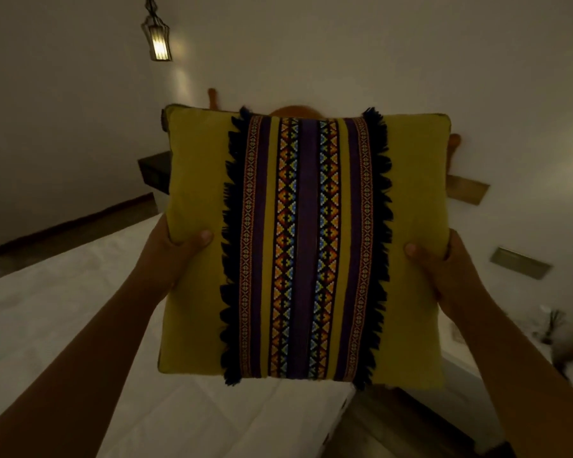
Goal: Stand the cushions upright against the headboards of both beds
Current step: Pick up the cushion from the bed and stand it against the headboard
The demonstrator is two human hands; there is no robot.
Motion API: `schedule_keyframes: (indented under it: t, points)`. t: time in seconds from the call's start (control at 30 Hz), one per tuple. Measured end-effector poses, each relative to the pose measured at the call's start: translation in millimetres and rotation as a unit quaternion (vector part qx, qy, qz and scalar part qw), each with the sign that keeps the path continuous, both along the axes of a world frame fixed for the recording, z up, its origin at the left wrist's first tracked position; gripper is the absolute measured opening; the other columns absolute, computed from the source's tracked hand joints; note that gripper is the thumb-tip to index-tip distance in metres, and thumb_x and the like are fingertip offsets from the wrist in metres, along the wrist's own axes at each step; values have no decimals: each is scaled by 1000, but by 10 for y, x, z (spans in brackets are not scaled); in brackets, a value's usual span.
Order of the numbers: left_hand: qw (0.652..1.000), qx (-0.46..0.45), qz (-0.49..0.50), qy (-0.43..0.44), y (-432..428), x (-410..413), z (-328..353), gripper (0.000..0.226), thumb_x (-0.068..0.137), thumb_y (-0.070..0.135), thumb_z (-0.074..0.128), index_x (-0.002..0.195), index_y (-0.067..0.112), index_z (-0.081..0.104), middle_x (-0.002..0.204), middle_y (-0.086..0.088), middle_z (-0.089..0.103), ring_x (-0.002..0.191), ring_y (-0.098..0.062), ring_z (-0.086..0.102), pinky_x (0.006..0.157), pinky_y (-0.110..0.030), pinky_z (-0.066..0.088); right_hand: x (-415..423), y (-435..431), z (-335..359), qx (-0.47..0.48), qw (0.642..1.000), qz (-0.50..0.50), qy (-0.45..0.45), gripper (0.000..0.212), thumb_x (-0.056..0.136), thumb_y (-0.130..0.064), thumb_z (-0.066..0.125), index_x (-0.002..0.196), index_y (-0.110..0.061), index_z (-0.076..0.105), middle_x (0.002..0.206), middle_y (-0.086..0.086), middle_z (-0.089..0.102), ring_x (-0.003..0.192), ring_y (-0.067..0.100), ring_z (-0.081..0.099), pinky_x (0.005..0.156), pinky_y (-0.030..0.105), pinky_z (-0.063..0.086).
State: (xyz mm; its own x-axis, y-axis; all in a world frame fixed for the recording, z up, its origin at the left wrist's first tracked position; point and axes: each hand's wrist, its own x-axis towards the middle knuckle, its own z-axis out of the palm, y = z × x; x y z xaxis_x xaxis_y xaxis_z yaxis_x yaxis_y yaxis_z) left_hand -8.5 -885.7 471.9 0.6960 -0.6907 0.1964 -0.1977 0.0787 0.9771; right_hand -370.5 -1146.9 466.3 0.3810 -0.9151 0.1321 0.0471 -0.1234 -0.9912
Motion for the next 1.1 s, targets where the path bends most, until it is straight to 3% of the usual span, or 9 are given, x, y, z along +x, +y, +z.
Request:
schedule_keyframes:
  t: [0.1, 0.4, 0.67, 0.87, 1.1]
  points:
    - [1000, -10, -23, 8, -629, 172, -73, 53, 71, 43, 79, 115, 58, 54, 104, 24, 72, 93, -2, 72, 64, -22, 60, 100, -459, -39, -5, 1000, -29, 9, 78, 63, -46, 85, 131, -34, 49, 124, -3, 65, 105, 25, 69, 76, 46, 60]
    - [999, 7, -47, 15, -1888, 554, 39, 80, 67, 49, 80, 140, 40, 46, 124, 8, 65, 108, -21, 67, 86, -49, 57, 318, -1449, 15, 11, 998, -66, -2, 78, 66, -40, 84, 135, -32, 48, 126, 0, 65, 107, 26, 69, 81, 50, 60]
    - [999, 26, -34, 0, -2785, 366, 43, 93, 60, 61, 84, 141, 40, 45, 122, 11, 66, 104, -16, 69, 85, -49, 59, 128, -2381, -77, 24, 998, -59, -18, 78, 63, -41, 86, 132, -33, 50, 121, -3, 67, 100, 22, 72, 68, 37, 63]
    - [999, 18, -29, -2, -3607, -41, 27, 86, 69, 49, 83, 144, 35, 44, 132, -1, 63, 112, -27, 65, 92, -59, 54, -217, -3283, -168, 17, 999, -36, -20, 83, 66, -39, 86, 139, -28, 47, 127, 3, 66, 107, 29, 70, 82, 54, 60]
    - [999, 32, -21, 4, -4327, -379, -45, 87, 61, 57, 84, 138, 42, 47, 123, 10, 66, 108, -19, 68, 86, -49, 58, -512, -4122, -346, 47, 998, -9, -26, 86, 66, -41, 88, 139, -28, 46, 129, 4, 66, 109, 29, 70, 83, 57, 59]
